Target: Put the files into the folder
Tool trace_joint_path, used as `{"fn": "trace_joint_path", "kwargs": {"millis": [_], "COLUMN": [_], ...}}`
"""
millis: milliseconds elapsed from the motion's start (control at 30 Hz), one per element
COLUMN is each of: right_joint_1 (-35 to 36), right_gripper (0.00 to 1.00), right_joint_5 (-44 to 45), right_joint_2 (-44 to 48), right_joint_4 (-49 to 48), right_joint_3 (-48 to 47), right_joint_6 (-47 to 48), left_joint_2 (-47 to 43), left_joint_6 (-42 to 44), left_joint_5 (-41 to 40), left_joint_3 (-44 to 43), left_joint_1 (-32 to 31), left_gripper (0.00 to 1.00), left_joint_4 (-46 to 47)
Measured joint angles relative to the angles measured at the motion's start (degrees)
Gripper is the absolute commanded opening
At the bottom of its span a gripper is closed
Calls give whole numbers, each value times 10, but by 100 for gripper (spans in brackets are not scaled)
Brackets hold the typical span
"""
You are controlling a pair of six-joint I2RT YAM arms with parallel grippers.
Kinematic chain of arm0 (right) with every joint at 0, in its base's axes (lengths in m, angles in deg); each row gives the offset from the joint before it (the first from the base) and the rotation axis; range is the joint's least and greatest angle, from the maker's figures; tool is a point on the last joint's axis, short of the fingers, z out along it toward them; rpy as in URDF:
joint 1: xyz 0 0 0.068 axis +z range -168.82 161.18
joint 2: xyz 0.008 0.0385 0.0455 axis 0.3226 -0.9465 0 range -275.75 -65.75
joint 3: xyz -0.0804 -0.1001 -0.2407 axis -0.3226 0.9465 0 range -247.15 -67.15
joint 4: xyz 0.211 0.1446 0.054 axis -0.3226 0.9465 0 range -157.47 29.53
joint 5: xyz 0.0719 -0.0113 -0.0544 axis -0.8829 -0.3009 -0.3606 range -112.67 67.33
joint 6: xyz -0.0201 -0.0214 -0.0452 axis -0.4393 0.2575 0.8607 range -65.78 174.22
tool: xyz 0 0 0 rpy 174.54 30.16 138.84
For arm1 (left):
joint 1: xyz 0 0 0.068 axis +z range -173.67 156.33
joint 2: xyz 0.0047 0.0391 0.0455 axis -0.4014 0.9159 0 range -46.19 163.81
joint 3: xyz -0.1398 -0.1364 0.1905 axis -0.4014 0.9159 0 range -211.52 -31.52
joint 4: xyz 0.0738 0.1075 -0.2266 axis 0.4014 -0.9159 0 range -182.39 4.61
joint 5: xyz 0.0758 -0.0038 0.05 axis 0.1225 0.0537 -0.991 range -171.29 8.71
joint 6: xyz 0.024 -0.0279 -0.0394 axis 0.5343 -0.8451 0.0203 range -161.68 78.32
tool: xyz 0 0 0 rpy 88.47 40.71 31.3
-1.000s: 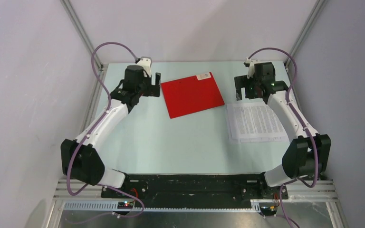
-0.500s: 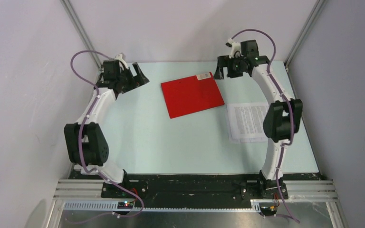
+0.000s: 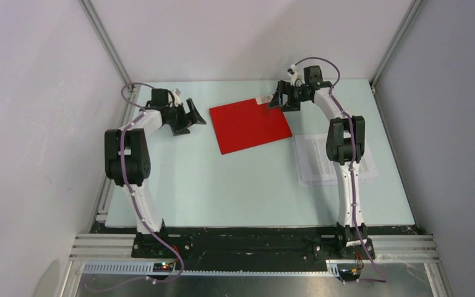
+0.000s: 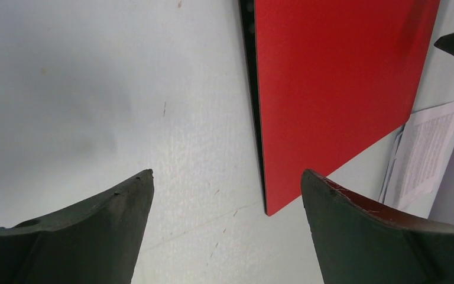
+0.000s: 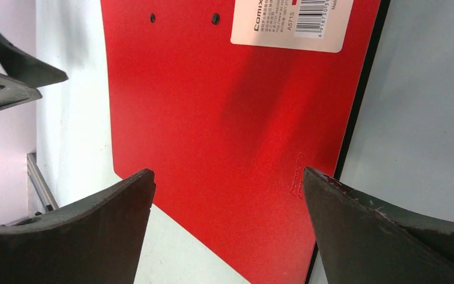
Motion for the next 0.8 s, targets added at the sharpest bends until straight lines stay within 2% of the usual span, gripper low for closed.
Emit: {"fn": "trace_joint_path", "kwargs": {"millis": [167,433,800], "right_joint_1": [-4,-12,-8], "right_gripper": [100,100,98], "right_joint_5": [-21,8,21], "right_joint_2": [-9,-24,-60], "right_joint_4": [-8,-28,-34], "right_joint_3": [-10,-45,-50], "right_joint_6": [0,-4,-44], "left_joint_2": [35,63,77], "left_joint_6": [24,74,125], "left_joint_5": [11,5,-34], "left_joint_3": [-36,-102,-118], "left_joint_1": [-17,-56,-76], "left_gripper": [98,98,98], "left_joint_4": [-1,-10,-33]}}
